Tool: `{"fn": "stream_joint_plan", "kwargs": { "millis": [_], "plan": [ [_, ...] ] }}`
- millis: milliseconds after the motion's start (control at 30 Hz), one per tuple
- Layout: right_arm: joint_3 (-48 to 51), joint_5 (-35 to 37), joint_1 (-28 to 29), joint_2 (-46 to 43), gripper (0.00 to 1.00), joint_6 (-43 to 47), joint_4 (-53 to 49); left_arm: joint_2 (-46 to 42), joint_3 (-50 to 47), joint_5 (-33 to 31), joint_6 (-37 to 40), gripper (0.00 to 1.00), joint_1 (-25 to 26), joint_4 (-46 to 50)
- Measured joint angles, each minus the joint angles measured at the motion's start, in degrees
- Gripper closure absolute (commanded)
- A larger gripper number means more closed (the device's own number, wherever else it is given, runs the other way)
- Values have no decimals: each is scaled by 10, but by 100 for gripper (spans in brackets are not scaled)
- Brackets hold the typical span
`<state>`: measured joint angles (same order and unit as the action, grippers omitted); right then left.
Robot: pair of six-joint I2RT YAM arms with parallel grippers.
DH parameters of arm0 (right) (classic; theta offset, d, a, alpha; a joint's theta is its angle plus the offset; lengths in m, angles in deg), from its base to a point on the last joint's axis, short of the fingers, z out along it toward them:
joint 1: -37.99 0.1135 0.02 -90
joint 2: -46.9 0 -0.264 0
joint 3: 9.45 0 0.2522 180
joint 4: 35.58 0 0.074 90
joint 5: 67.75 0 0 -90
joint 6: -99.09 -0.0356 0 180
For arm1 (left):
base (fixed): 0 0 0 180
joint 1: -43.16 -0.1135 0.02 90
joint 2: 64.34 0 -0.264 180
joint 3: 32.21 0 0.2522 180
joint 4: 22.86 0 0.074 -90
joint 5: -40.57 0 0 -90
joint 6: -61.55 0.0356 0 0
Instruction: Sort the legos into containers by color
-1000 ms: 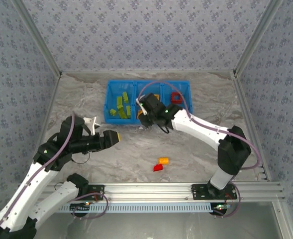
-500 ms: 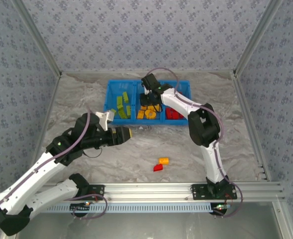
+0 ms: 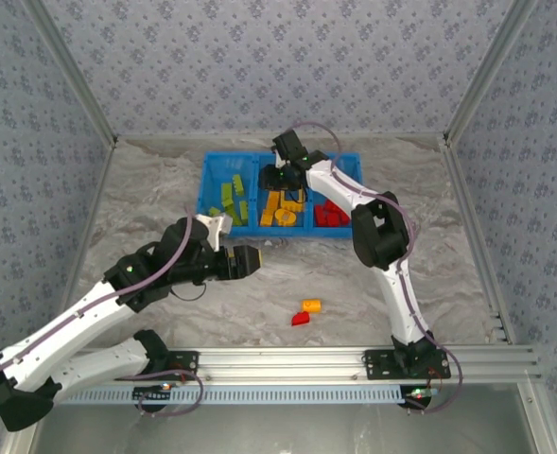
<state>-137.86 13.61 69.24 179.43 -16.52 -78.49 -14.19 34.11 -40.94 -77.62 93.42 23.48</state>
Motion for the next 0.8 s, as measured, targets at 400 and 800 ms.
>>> {"fn": "stream_joint_plan", "kwargs": {
  "millis": [400, 800],
  "plan": [
    [261, 159, 83, -380, 47, 10, -14, 102, 10, -37, 39, 24, 68, 6],
    [508, 248, 250, -857, 25, -61, -224, 435, 200, -111, 45, 16, 194, 80]
  ]
}}
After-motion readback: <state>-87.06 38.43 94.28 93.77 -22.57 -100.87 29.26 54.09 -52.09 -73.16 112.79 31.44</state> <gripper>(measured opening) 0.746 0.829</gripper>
